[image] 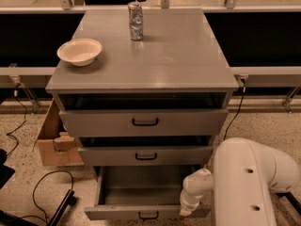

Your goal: Open bottom drawer

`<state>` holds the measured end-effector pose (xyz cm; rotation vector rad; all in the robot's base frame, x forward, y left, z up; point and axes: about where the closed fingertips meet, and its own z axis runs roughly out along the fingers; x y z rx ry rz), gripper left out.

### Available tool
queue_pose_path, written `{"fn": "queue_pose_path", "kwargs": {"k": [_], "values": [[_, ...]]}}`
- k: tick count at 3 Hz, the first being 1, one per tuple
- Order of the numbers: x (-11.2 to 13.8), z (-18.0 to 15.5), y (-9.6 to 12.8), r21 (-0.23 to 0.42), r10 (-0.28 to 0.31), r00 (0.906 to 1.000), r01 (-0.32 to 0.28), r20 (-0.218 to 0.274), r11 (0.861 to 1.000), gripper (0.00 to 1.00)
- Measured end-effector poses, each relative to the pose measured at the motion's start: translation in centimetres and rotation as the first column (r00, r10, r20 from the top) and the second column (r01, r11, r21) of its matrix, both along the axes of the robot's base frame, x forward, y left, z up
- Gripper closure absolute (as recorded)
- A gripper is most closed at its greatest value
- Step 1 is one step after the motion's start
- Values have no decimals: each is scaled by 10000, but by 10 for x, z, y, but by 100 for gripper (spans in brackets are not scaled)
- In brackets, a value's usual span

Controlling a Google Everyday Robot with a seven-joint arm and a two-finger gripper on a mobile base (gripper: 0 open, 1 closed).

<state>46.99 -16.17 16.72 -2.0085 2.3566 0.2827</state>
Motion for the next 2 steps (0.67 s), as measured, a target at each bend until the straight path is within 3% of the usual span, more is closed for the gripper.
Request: {"fn": "queue_pose_path", "kwargs": {"k": [2], "values": [[-28, 4, -11, -134, -278, 9996, 279, 86, 9995, 100]]}}
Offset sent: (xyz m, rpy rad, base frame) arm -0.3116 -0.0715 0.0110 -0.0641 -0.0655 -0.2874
